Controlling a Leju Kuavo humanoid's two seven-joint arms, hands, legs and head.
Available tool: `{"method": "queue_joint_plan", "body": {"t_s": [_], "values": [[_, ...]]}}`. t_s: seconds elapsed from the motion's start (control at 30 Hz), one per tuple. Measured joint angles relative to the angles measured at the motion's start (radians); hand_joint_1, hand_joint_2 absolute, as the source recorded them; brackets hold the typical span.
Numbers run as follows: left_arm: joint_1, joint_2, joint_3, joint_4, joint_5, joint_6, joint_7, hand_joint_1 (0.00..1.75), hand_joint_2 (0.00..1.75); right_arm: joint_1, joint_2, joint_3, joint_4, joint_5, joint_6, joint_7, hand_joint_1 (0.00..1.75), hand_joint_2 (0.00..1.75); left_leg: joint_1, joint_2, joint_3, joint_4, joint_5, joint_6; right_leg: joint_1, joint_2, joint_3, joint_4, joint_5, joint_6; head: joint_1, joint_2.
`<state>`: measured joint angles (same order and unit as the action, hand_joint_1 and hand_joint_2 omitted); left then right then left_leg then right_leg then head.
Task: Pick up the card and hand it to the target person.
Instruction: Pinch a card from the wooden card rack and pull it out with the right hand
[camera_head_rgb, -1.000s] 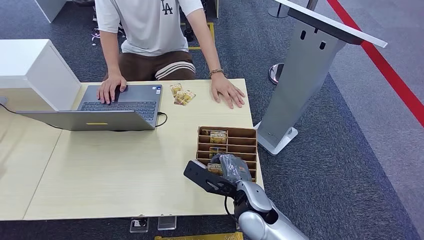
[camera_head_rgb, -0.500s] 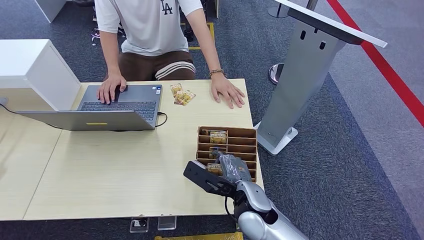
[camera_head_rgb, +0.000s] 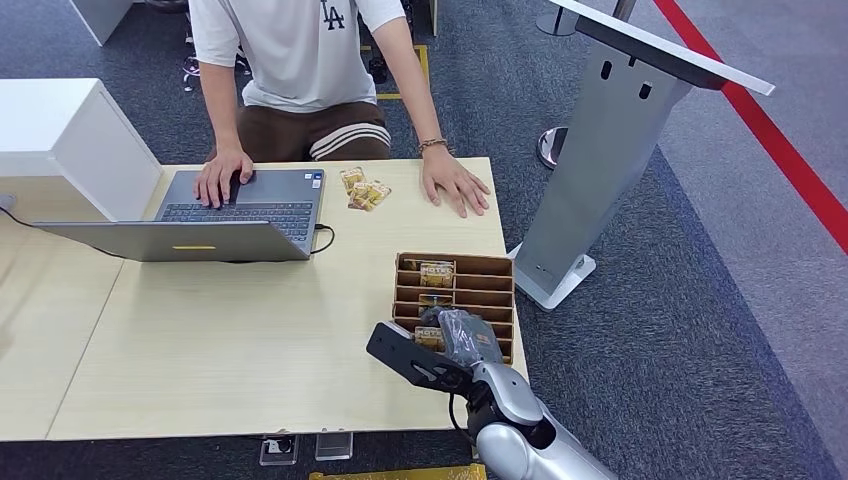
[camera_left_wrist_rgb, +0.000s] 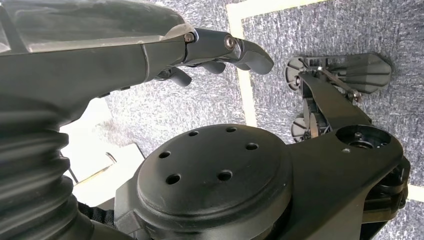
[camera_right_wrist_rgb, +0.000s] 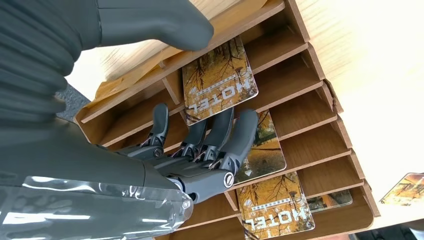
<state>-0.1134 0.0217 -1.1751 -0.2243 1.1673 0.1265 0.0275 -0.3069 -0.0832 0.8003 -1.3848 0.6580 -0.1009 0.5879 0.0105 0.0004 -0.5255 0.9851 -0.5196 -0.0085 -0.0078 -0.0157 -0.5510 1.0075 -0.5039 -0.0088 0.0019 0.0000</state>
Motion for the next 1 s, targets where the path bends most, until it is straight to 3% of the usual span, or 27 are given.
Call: {"method": "queue_joint_plan", "body": {"t_s": [1.0], "values": [[-0.001,0.0,-0.002,0.0,-0.002,0.002,0.0,0.0,0.0,0.0,0.0,0.0,0.0,-0.001,0.0,0.0,1.75,1.75,0.0,0.0,0.0,0.0,0.0,0.0,0.0,0.0,0.0,0.0,0.0,0.0,0.0,0.0]]}}
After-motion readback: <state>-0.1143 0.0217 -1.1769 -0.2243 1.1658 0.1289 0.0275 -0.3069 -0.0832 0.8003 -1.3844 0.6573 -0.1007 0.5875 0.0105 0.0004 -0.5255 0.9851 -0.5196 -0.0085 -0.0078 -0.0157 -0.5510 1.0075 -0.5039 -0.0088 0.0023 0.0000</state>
